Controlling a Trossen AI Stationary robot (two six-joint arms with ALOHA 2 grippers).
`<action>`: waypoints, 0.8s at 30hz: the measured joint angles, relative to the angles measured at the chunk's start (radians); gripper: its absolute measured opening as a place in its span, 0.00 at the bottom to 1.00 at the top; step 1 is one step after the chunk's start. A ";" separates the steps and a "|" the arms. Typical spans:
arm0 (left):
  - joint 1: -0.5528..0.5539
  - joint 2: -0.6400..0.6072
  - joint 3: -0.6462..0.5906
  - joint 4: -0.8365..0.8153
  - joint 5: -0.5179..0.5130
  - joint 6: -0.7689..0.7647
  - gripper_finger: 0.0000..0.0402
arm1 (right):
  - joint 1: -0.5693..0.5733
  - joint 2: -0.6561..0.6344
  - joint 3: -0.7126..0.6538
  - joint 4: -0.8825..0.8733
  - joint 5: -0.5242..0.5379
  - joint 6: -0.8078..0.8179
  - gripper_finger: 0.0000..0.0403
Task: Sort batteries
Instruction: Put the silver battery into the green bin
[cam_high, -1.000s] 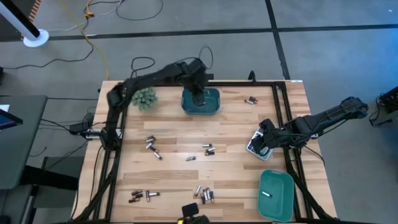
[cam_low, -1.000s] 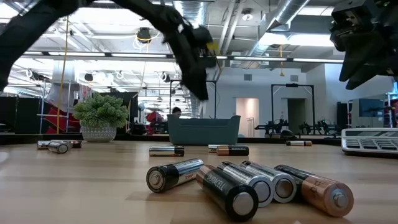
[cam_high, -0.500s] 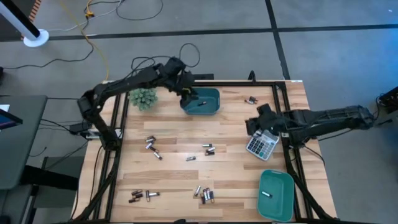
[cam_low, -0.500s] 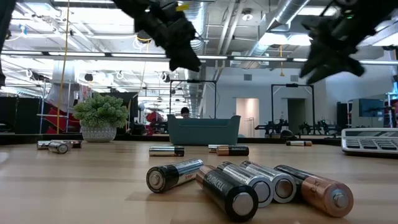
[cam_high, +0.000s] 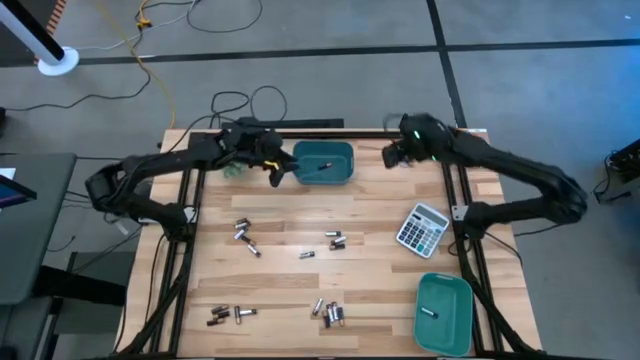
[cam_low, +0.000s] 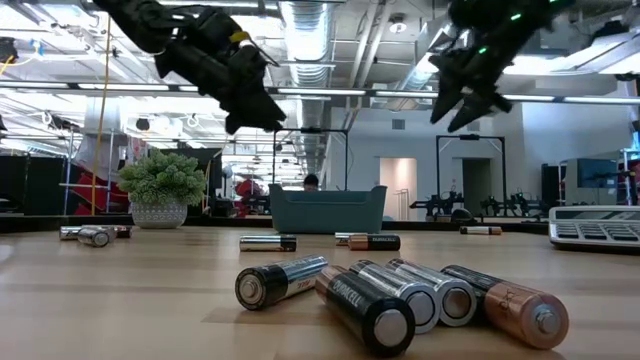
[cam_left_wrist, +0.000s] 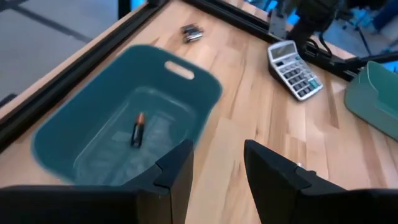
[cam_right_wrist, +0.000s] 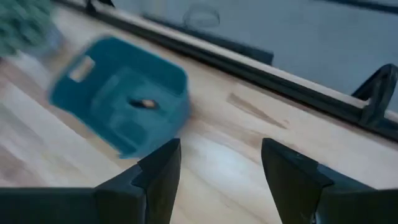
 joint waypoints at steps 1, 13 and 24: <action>0.002 -0.010 -0.005 -0.005 -0.003 -0.009 0.34 | -0.028 0.051 0.044 -0.036 -0.030 -0.038 0.59; 0.001 -0.029 -0.006 -0.060 -0.007 -0.060 0.34 | -0.160 0.650 0.505 -0.553 -0.087 -0.543 0.58; 0.000 -0.029 -0.006 -0.061 -0.007 -0.081 0.34 | -0.215 0.868 0.554 -0.639 -0.088 -0.718 0.56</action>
